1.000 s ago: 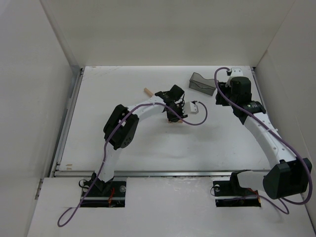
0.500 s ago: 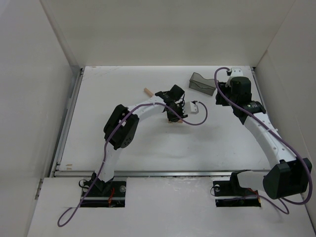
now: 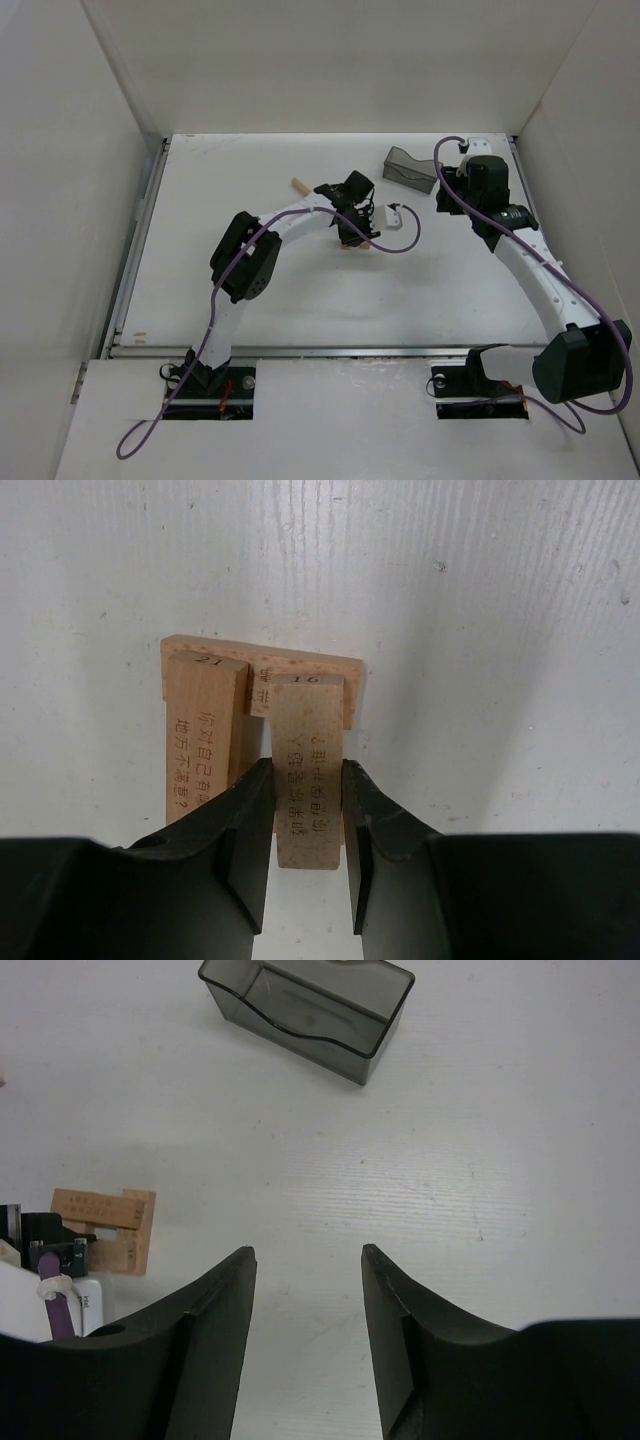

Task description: Build the wood block tower

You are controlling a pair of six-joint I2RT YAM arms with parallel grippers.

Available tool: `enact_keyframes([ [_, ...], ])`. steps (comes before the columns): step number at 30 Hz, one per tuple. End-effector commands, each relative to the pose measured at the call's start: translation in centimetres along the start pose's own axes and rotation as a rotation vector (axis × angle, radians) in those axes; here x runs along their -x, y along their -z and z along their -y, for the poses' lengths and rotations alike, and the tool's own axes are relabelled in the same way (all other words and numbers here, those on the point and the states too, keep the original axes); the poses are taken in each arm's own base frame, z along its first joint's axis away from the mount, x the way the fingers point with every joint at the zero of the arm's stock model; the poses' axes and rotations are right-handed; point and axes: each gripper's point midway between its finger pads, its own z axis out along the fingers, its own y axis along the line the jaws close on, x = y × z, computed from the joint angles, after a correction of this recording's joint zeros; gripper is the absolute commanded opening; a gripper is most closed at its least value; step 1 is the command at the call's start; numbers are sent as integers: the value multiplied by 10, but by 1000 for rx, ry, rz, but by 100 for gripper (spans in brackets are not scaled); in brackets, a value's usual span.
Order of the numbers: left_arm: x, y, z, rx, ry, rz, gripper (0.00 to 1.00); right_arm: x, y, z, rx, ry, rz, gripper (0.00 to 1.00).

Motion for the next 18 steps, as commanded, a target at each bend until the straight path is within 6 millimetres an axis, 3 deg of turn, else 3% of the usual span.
enact_keyframes([
  [1,9,7,-4,1,-18,12,23,16,5,-1,13,1,67,52],
  [5,8,8,-5,8,-9,6,27,18,5,-1,14,0,76,52],
  [18,12,9,-2,-13,-9,24,27,18,5,-1,14,0,76,52],
])
